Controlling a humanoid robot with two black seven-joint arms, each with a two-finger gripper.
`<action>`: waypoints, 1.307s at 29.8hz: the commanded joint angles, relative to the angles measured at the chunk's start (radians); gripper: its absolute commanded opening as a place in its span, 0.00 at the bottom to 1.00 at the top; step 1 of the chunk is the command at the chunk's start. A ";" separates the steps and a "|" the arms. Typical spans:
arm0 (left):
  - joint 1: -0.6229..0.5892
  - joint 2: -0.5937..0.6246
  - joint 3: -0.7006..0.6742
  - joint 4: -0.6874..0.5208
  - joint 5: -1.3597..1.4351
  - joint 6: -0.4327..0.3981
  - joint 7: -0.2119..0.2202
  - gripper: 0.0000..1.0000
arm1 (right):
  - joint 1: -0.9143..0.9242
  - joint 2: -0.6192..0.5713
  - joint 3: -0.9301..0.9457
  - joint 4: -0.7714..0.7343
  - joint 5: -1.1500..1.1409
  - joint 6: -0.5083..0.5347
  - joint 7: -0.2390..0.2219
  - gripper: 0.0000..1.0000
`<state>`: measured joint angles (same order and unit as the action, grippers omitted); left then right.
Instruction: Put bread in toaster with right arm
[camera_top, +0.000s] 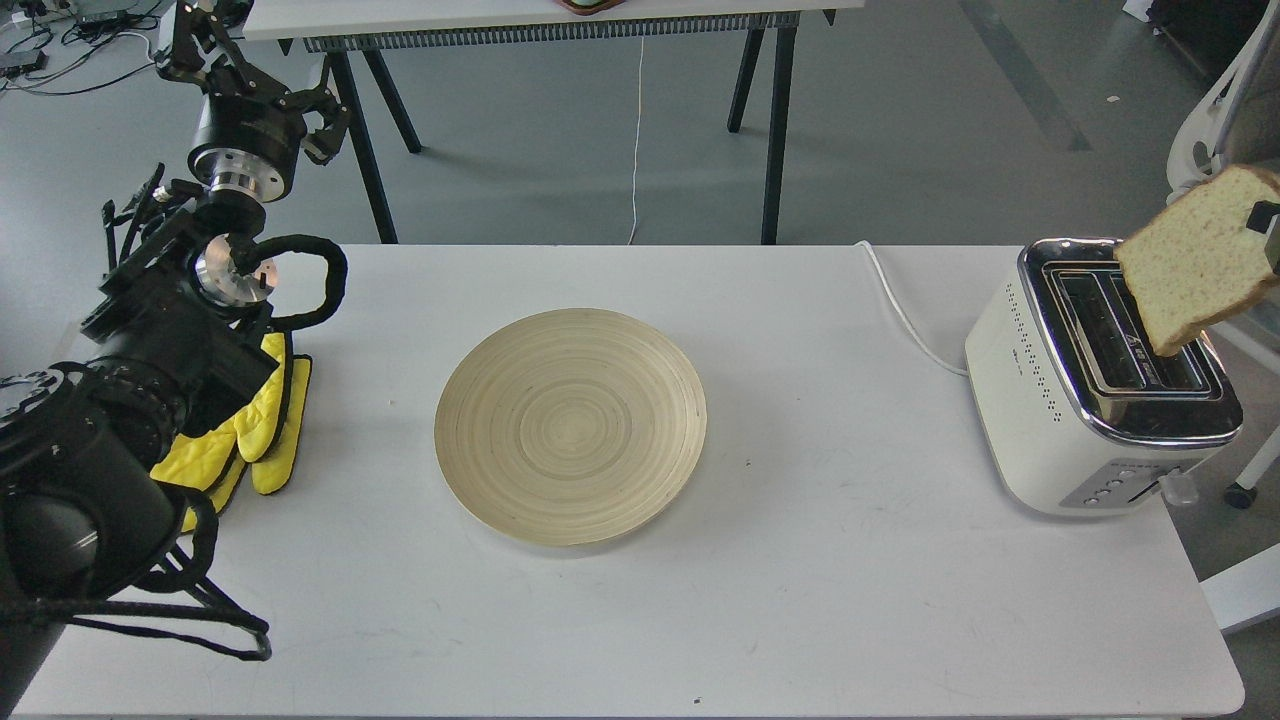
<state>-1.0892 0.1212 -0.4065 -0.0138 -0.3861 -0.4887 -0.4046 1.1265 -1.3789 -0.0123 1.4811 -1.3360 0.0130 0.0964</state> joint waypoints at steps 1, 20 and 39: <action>0.000 0.000 0.000 0.000 0.000 0.000 0.001 1.00 | -0.019 0.024 0.002 -0.002 0.008 -0.002 -0.010 0.05; 0.000 0.000 0.001 0.000 0.000 0.000 0.000 1.00 | -0.083 0.120 0.021 -0.044 0.096 -0.015 -0.009 0.80; 0.000 -0.002 0.001 0.000 0.000 0.000 0.001 1.00 | -0.086 0.570 0.457 -0.418 0.957 0.010 0.112 1.00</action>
<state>-1.0892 0.1197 -0.4050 -0.0142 -0.3860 -0.4887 -0.4039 1.0412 -0.9170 0.3977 1.1690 -0.4765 0.0145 0.1353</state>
